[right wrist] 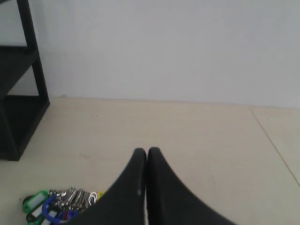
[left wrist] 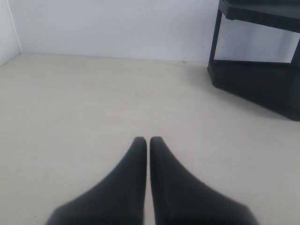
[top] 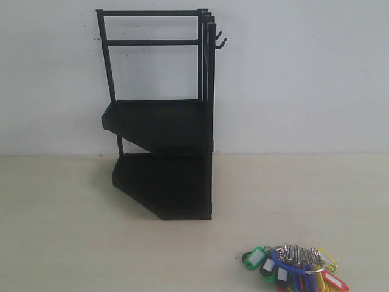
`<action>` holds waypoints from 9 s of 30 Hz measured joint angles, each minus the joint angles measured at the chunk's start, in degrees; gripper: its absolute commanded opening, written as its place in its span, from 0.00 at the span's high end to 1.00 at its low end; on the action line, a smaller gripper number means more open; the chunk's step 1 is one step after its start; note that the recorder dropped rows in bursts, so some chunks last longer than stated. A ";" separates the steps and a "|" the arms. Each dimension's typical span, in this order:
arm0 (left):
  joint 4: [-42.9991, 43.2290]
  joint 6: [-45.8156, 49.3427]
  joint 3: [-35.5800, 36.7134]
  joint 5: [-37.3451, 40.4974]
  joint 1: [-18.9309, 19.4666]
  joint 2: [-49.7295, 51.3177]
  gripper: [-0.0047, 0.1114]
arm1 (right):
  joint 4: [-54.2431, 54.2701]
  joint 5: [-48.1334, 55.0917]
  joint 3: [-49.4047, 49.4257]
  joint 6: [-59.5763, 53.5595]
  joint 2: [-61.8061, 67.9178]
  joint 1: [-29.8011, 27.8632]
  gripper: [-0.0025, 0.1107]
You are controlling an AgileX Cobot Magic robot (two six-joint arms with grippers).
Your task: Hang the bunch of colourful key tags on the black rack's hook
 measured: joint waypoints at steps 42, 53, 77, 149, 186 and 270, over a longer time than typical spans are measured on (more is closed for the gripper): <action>0.00 0.00 0.00 0.00 0.00 0.00 0.92 | 18.46 13.98 -13.59 -45.81 40.25 6.99 0.98; 0.00 0.00 0.00 0.00 0.00 0.00 0.92 | -9.61 24.49 -32.30 -32.56 60.48 25.24 0.52; 0.00 0.00 0.00 0.00 0.00 0.00 0.92 | -24.91 22.05 -33.44 -18.36 83.72 34.23 0.52; 0.00 0.00 0.00 0.00 0.00 0.00 0.92 | -34.02 12.58 -33.61 -11.32 87.75 34.31 0.59; 0.00 0.00 0.00 0.00 0.00 0.00 0.92 | -34.76 10.99 -33.61 -4.67 89.22 34.31 0.60; 0.00 0.00 0.00 0.00 0.00 0.00 0.92 | 17.65 -26.60 -16.48 4.10 36.79 21.61 0.98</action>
